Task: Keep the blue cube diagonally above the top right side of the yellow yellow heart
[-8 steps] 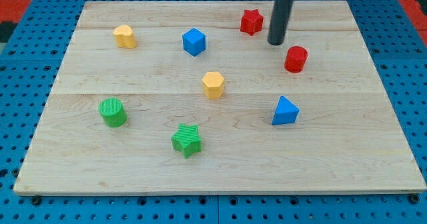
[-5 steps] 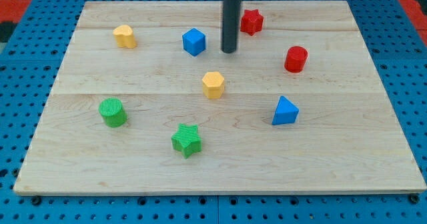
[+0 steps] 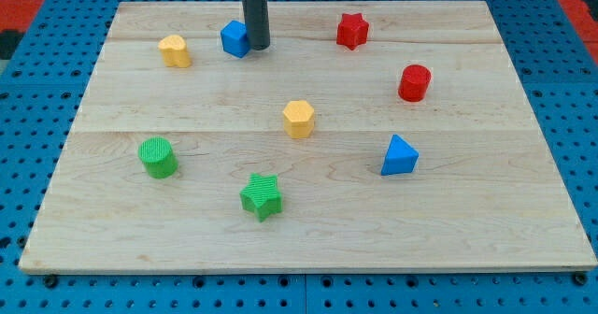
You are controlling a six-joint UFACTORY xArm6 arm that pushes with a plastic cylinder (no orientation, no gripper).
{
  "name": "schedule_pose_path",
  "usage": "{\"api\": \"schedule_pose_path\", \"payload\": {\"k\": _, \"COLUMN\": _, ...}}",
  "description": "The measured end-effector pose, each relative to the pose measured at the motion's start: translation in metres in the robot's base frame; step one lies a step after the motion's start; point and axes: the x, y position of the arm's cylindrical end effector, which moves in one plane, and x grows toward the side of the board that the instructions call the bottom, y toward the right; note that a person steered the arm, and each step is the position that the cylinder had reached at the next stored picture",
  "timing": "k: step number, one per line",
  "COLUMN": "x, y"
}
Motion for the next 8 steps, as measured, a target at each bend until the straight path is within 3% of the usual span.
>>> {"api": "schedule_pose_path", "payload": {"k": 1, "x": -0.025, "y": -0.004}}
{"api": "schedule_pose_path", "payload": {"k": 2, "x": -0.086, "y": 0.007}}
{"api": "schedule_pose_path", "payload": {"k": 3, "x": -0.084, "y": -0.078}}
{"api": "schedule_pose_path", "payload": {"k": 4, "x": -0.008, "y": -0.105}}
{"api": "schedule_pose_path", "payload": {"k": 6, "x": 0.041, "y": -0.043}}
{"api": "schedule_pose_path", "payload": {"k": 7, "x": 0.035, "y": 0.008}}
{"api": "schedule_pose_path", "payload": {"k": 8, "x": 0.014, "y": -0.020}}
